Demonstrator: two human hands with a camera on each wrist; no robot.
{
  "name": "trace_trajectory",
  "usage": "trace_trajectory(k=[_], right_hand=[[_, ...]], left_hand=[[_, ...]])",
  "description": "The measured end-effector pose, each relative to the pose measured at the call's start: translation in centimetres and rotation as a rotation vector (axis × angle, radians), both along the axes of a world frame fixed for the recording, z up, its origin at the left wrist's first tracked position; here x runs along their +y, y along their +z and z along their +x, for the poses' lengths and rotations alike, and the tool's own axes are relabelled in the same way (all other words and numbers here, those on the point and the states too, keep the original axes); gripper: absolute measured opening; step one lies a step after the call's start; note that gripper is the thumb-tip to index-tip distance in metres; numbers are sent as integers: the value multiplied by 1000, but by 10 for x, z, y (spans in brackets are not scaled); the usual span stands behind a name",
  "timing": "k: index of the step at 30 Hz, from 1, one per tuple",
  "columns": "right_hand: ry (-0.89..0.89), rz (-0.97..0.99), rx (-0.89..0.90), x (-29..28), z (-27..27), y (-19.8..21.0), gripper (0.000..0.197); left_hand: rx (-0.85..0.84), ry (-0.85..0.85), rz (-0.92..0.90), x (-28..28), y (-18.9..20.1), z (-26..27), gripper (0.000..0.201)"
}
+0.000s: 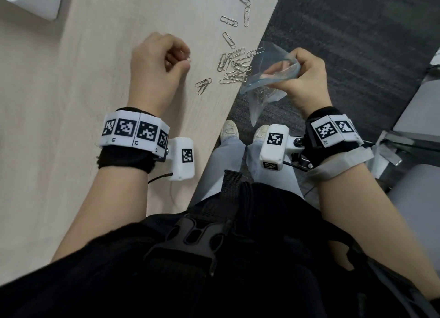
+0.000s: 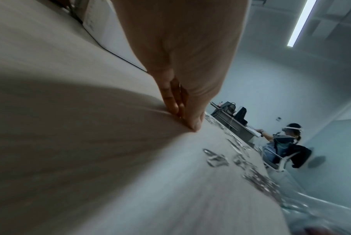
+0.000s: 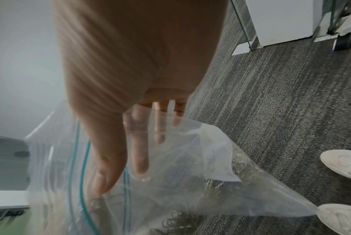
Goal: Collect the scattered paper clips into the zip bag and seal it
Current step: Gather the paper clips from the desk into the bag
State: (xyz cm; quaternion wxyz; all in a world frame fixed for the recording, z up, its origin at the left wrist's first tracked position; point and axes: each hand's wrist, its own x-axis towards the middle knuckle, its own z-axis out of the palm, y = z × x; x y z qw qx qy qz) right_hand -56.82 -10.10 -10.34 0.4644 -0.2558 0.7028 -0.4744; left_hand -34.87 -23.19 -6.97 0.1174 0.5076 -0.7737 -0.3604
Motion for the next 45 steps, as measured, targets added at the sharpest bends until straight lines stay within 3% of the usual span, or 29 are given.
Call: trace_trajectory(k=[3,7,10,12,18,24,27,29,31,33,41,45], right_hand=[[5,-5,5,0,-1,0,39],[6,-7,-2,0,-1,1,39],[11,-8,2,-1,-2,1,38],[14,-4,3,-1,-2,0,39],[26,0,20,0,-3,-2,39],[24,0,7,-1,-4,-2,39],[25,-7,10,0,-5,-2,39],[24,-16,2,0,-6,-2,39],[19,-27,-14,0,-7,-1,39],[16,-31,-25,1,-8,-1,39],[21,-44,-23,0,-7,-1,38],[27,-41,-30,1,-8,-1,39]], left_hand=[[50,-38,117,6,4,-10,19],[75,-49,180,2,15,-8,36],[-43,-150,204,-3,21,-2,63],[-116,-209,207,-3,22,-5,69],[5,-162,165,5,10,-30,34],[68,-139,107,16,5,-54,20],[56,-168,64,11,13,-55,44],[-62,-296,43,5,18,-54,72],[-192,-400,45,2,21,-57,84],[-203,-432,50,2,20,-61,77],[21,-344,78,16,0,-78,33],[25,-359,25,22,-4,-87,24]])
